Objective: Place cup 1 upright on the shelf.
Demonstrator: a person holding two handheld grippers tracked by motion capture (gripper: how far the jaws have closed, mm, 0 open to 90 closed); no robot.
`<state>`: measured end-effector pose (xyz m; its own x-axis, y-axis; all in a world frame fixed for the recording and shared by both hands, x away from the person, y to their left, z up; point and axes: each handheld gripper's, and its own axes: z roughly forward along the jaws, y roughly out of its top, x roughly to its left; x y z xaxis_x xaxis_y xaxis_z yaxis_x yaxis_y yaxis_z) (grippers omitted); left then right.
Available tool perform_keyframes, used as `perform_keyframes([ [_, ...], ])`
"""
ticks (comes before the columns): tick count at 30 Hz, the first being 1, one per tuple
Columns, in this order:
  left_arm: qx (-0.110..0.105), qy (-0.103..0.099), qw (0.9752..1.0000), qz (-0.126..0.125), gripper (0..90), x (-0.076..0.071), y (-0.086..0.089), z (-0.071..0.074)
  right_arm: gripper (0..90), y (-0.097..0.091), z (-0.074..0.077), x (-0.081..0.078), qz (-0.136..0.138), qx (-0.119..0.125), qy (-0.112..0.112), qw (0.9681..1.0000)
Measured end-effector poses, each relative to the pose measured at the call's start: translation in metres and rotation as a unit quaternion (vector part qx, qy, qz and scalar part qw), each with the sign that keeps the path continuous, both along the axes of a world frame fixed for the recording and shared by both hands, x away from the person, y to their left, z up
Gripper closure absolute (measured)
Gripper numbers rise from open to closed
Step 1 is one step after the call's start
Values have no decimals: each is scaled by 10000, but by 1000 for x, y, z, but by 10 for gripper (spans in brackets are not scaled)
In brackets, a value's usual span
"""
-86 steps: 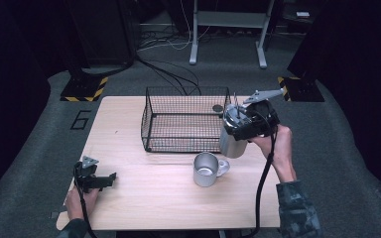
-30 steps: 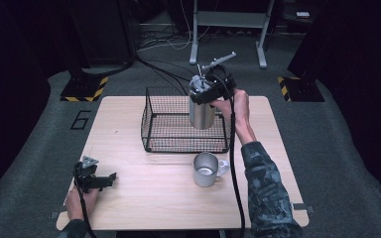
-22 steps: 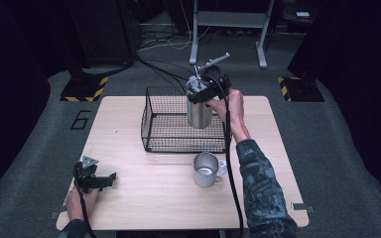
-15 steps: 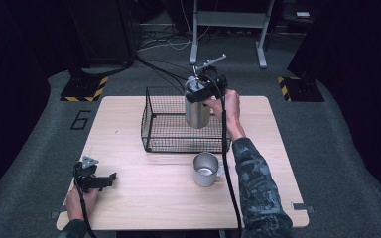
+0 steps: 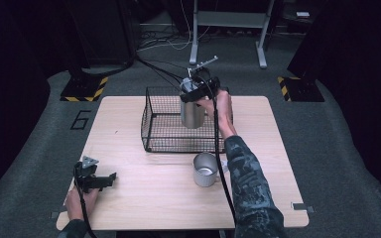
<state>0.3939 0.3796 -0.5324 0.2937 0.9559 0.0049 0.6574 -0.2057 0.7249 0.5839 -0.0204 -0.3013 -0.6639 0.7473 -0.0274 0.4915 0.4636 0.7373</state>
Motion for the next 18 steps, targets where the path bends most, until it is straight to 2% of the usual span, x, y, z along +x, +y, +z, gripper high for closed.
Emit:
perform_keyframes([
  [14,-8,-3,10000,5,2,0,0,0,34,19,-18,6,87,31,140,9999],
  [18,-2,-1,10000,1,2,0,0,0,34,24,-22,7,55,126,205,9997],
])
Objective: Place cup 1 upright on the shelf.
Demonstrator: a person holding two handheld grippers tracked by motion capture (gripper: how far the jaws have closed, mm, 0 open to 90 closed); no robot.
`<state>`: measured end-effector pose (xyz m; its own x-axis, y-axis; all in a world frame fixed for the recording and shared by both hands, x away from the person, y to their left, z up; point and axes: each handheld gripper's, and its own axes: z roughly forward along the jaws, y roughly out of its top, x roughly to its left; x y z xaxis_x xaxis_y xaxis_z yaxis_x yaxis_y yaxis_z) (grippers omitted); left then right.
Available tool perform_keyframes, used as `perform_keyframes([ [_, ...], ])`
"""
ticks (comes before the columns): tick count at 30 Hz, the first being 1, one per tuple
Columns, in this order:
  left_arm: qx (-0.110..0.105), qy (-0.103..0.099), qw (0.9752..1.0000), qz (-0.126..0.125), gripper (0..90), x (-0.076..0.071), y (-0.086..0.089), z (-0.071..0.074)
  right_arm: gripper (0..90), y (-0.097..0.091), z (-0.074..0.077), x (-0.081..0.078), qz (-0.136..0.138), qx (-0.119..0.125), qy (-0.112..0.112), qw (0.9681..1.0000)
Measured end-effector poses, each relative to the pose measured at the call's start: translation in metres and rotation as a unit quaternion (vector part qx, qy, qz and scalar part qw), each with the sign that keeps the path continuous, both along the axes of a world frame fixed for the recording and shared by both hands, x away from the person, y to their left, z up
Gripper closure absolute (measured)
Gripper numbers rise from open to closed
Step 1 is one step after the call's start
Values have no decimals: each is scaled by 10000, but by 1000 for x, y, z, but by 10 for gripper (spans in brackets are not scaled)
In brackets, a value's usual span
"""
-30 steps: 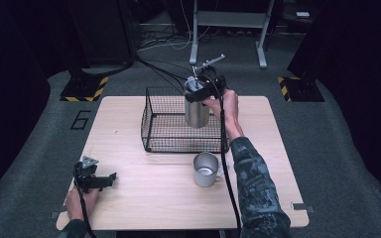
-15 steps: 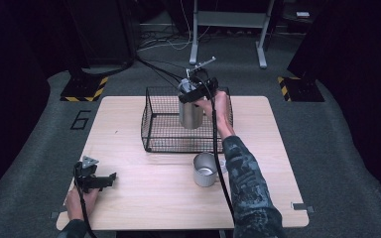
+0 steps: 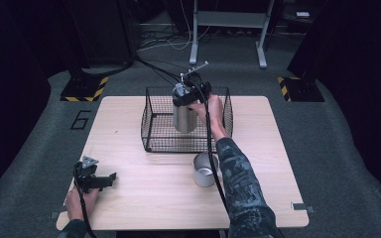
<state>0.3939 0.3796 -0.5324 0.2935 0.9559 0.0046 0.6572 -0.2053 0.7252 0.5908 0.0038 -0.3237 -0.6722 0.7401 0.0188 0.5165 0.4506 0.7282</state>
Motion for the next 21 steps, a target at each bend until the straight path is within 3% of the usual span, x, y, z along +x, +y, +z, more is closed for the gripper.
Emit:
perform_keyframes([
  [21,-36,9,10000,21,2,0,-1,0,34,23,-19,7,38,-48,200,9998],
])
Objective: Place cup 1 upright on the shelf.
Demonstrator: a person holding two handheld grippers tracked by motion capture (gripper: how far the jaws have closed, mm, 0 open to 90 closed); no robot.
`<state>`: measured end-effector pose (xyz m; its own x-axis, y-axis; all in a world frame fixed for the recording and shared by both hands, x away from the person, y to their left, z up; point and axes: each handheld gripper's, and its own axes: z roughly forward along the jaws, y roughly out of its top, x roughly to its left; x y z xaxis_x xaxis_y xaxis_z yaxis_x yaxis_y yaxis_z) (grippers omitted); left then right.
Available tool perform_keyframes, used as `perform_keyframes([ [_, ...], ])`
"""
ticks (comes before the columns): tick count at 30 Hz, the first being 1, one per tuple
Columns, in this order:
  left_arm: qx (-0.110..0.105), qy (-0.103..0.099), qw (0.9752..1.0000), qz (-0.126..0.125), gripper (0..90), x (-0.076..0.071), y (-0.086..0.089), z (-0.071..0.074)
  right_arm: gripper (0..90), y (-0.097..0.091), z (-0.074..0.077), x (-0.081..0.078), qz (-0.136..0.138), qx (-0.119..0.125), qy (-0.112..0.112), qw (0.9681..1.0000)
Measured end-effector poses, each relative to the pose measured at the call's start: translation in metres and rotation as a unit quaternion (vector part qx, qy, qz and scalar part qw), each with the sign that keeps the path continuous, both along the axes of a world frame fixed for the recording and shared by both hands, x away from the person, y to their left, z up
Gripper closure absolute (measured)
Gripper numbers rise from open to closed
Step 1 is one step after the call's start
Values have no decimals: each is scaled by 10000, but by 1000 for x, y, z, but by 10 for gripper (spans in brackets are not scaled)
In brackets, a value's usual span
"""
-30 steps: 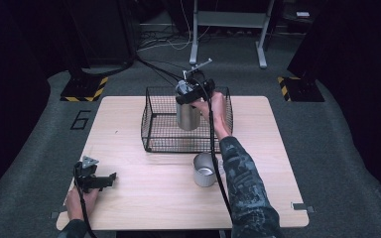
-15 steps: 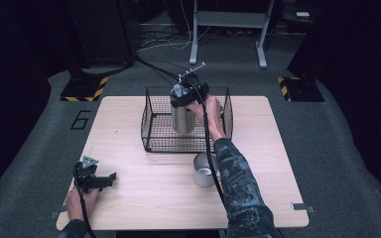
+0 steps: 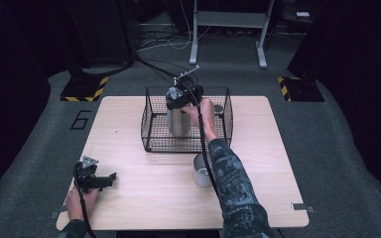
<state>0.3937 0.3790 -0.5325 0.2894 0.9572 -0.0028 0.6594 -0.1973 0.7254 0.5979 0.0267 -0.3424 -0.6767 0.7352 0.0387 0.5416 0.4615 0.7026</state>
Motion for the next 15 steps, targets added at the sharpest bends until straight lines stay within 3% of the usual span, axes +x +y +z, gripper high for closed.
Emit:
perform_keyframes([
  [15,7,-1,10000,-5,2,0,0,0,34,14,-14,7,-23,-12,36,10000],
])
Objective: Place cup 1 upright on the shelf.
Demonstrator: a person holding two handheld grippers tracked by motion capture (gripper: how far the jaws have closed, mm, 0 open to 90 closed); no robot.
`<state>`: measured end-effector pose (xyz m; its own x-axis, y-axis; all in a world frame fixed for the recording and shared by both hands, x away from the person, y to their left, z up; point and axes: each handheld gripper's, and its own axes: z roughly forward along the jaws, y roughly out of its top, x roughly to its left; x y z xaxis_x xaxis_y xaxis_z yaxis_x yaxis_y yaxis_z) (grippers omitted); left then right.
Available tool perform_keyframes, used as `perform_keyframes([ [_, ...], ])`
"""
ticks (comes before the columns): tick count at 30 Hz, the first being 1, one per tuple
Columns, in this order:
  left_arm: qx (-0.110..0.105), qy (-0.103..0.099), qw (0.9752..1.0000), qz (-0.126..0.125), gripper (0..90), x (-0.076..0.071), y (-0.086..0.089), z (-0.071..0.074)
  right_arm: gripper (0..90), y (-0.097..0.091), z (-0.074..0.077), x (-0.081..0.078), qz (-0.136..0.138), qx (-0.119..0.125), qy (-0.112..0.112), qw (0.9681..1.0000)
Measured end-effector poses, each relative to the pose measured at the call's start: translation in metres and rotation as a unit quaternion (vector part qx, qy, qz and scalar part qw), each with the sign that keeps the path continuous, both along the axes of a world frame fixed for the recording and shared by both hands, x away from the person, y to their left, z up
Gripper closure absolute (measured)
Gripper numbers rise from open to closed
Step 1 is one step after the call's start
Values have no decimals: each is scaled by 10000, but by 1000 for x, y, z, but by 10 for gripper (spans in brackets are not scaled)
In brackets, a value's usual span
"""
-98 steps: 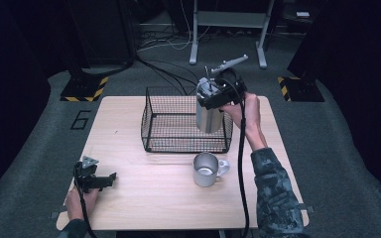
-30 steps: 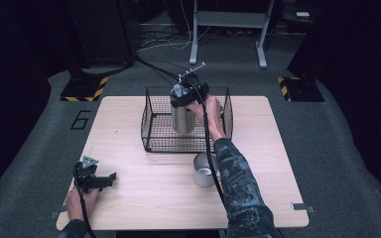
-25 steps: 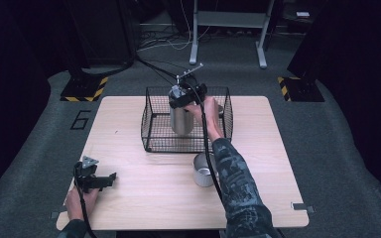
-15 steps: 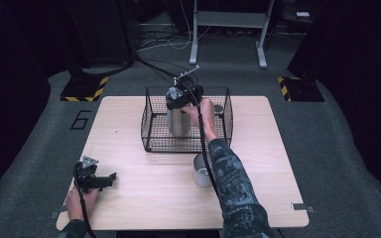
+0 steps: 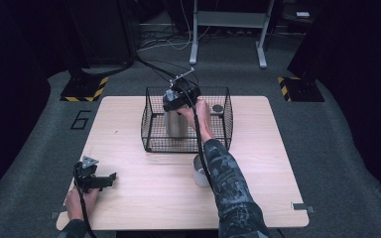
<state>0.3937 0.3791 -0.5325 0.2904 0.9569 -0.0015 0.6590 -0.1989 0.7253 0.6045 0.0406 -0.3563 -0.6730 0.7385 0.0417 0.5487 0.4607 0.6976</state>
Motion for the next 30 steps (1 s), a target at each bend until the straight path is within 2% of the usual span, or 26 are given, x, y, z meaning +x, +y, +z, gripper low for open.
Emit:
perform_keyframes([
  [9,25,-5,10000,-14,2,0,0,0,34,8,-10,2,69,-95,26,9999],
  [20,34,4,10000,-16,2,0,0,0,33,9,-16,2,12,-159,42,9999],
  [24,10,-21,10000,12,2,0,0,0,33,10,-18,1,-14,-196,113,9997],
  [30,20,-16,10000,4,2,0,0,0,32,8,-20,-1,16,-128,79,9999],
])
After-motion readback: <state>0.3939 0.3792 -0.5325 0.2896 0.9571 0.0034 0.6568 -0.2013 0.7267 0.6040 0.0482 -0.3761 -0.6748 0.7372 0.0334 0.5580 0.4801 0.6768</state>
